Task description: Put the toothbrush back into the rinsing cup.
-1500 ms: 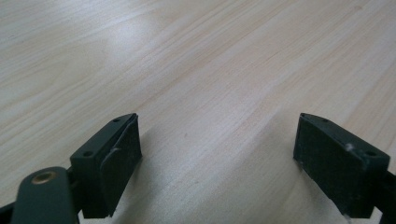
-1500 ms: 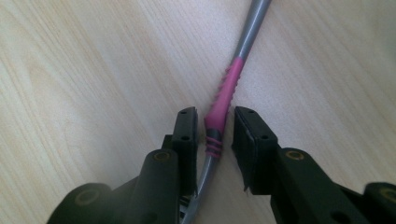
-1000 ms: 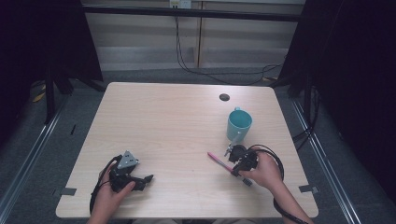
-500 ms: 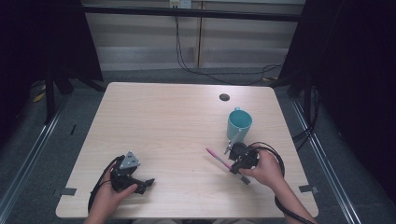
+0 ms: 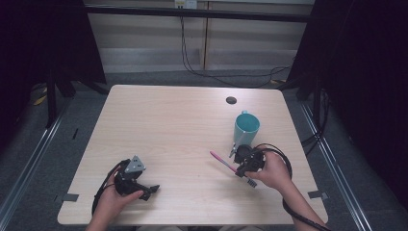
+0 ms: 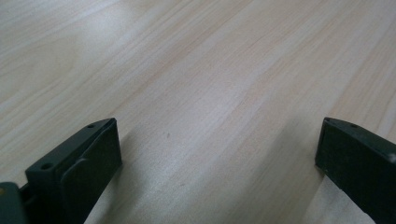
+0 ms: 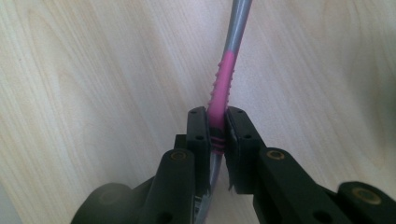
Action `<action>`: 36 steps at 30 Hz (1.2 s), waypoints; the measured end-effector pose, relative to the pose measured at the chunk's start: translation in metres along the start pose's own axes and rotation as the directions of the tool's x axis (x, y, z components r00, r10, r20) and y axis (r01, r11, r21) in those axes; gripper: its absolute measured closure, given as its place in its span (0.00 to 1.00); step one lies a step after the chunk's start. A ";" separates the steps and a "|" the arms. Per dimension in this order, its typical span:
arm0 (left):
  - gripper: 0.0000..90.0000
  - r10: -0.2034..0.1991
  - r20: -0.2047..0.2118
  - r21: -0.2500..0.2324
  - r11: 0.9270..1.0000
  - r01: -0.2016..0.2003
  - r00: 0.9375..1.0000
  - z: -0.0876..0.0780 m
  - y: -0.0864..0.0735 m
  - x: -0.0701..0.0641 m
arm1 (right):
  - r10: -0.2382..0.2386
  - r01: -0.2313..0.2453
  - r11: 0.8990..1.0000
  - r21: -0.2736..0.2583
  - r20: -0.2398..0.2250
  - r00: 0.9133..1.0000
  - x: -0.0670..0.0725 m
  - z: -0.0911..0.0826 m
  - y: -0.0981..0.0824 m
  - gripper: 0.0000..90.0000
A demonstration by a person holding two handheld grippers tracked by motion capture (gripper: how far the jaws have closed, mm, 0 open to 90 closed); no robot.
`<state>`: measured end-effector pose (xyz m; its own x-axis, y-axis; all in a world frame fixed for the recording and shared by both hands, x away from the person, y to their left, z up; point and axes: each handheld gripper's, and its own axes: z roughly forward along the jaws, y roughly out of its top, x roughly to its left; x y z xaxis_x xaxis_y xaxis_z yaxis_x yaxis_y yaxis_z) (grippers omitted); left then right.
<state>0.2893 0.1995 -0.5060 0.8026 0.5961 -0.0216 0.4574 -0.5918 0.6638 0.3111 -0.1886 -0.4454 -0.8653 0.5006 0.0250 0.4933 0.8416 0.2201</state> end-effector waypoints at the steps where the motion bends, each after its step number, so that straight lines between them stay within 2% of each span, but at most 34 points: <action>1: 0.00 0.003 0.000 0.013 1.000 -0.003 1.000 0.000 0.002 0.000 | -0.007 0.007 1.000 0.001 0.000 1.000 -0.001 0.000 0.000 0.90; 4: 0.05 0.020 0.014 0.035 0.999 -0.020 1.000 -0.002 0.005 0.000 | -0.010 0.010 1.000 0.003 0.003 1.000 -0.002 0.000 0.001 0.90; 6: 0.11 0.038 0.028 0.045 0.998 -0.040 0.999 -0.003 0.009 0.000 | -0.015 0.015 1.000 0.009 0.004 1.000 -0.002 0.000 0.003 0.90; 7: 0.19 0.039 0.031 0.053 0.998 -0.040 0.999 -0.004 0.011 0.000 | -0.026 0.026 1.000 0.009 0.006 1.000 -0.001 -0.001 0.004 0.90; 8: 0.21 0.047 0.027 0.070 0.996 -0.049 0.999 -0.004 0.013 0.000 | -0.017 0.017 1.000 0.010 0.005 1.000 0.000 -0.001 0.005 0.90; 9: 0.17 0.069 0.017 0.091 0.993 -0.070 0.998 -0.005 0.015 0.000 | -0.029 0.029 0.999 0.013 0.002 1.000 0.000 -0.002 0.007 0.90; 10: 0.17 0.086 0.015 0.098 0.991 -0.087 0.996 -0.005 0.017 0.000 | -0.029 0.029 0.999 0.013 0.002 1.000 0.000 -0.002 0.007 0.90; 14: 0.19 0.115 0.029 0.117 0.986 -0.118 0.993 -0.006 0.026 -0.003 | -0.038 0.038 0.999 0.028 0.000 0.999 0.001 -0.002 0.012 0.90; 15: 0.19 0.147 0.030 0.134 0.980 -0.150 0.989 -0.007 0.030 -0.003 | -0.047 0.047 0.999 0.028 0.000 0.999 0.001 -0.002 0.013 0.90; 20: 0.19 0.174 0.046 0.139 0.974 -0.179 0.984 -0.008 0.044 -0.007 | -0.071 0.070 0.997 0.044 0.000 0.998 0.004 -0.002 0.019 0.90; 21: 0.19 0.189 0.044 0.150 0.970 -0.194 0.981 -0.009 0.047 -0.007 | -0.070 0.070 0.997 0.041 0.000 0.998 0.005 -0.002 0.019 0.90; 22: 0.19 0.189 0.043 0.147 0.970 -0.194 0.981 -0.009 0.050 -0.008 | -0.064 0.064 0.997 0.041 0.000 0.998 0.005 -0.003 0.020 0.90; 24: 0.19 0.202 0.048 0.146 0.967 -0.207 0.978 -0.010 0.057 -0.009 | -0.078 0.078 0.996 0.037 0.000 0.997 0.005 -0.003 0.021 0.90; 27: 0.19 0.226 0.047 0.147 0.962 -0.231 0.973 -0.010 0.067 -0.012 | -0.069 0.069 0.997 0.022 -0.011 0.998 0.005 -0.004 0.023 0.90; 32: 0.19 0.249 0.048 0.152 0.955 -0.253 0.967 -0.006 0.082 -0.016 | -0.079 0.079 0.996 0.043 0.000 0.997 0.006 -0.005 0.025 0.90; 33: 0.19 0.262 0.053 0.159 0.950 -0.267 0.964 -0.006 0.086 -0.017 | -0.080 0.080 0.996 0.043 -0.001 0.997 0.006 -0.005 0.025 0.90; 34: 0.19 0.262 0.045 0.157 0.951 -0.266 0.964 -0.004 0.088 -0.018 | -0.088 0.087 0.995 0.043 0.001 0.996 0.006 -0.005 0.026 0.90; 35: 0.19 0.275 0.047 0.161 0.947 -0.279 0.960 -0.004 0.092 -0.019 | -0.093 0.093 0.995 0.042 0.002 0.996 0.005 -0.005 0.026 0.90; 36: 0.19 0.280 0.048 0.160 0.945 -0.285 0.959 -0.004 0.094 -0.020 | -0.084 0.084 0.995 0.048 -0.002 0.997 0.006 -0.005 0.027 0.90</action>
<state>0.3152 0.1340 -0.4403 0.9163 0.3791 0.1292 0.2650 -0.8157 0.5142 0.3184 -0.1639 -0.4343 -0.9036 0.4282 0.0082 0.4229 0.8891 0.1748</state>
